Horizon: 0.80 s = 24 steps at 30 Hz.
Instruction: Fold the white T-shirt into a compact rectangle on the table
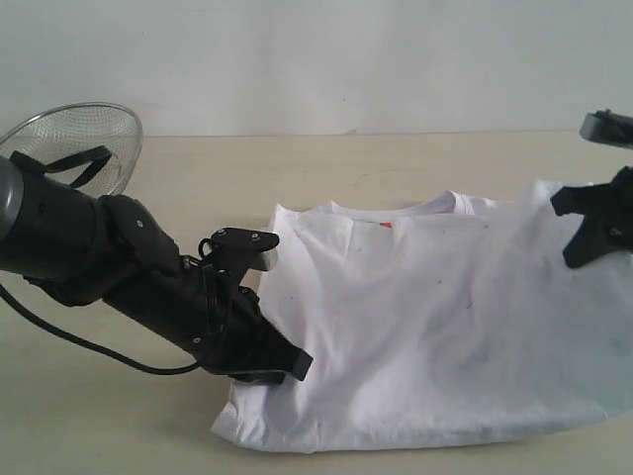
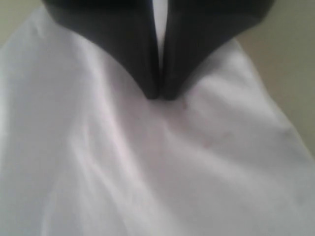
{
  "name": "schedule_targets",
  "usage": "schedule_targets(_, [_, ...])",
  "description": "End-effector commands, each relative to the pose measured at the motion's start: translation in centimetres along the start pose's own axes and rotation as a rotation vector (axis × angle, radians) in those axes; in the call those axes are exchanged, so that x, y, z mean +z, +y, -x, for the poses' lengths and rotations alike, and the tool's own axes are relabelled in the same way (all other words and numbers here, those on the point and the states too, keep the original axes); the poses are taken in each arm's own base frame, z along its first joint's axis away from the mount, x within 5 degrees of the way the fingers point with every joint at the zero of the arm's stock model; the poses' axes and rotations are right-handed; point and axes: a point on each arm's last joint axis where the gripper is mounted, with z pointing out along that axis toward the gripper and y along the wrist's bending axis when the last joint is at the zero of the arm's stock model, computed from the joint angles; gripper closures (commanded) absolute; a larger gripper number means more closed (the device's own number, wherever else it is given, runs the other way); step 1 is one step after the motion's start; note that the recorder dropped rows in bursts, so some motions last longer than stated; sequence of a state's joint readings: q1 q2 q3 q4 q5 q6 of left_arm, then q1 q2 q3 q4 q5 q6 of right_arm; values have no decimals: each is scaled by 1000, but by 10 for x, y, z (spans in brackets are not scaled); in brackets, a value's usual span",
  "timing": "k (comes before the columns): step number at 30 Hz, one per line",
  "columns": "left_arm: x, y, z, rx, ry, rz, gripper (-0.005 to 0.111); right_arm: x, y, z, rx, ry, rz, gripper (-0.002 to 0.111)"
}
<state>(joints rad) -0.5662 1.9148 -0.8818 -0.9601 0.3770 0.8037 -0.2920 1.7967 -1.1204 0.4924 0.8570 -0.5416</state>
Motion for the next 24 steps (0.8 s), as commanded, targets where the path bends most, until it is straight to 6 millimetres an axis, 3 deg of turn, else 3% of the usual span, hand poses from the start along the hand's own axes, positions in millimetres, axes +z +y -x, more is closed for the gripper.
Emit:
schedule_targets(1, [3, 2, 0, 5, -7, 21, 102, -24, 50, 1, -126, -55, 50, 109])
schedule_targets(10, [3, 3, 0, 2, -12, 25, 102, -15, 140, -7, -248, -72, 155, 109])
schedule_targets(13, [3, 3, 0, 2, -12, 25, 102, -10, 162, -9, -255, -107, 164, 109])
schedule_targets(24, [3, 3, 1, -2, -13, 23, 102, -2, 201, -16, -265, -162, 192, 109])
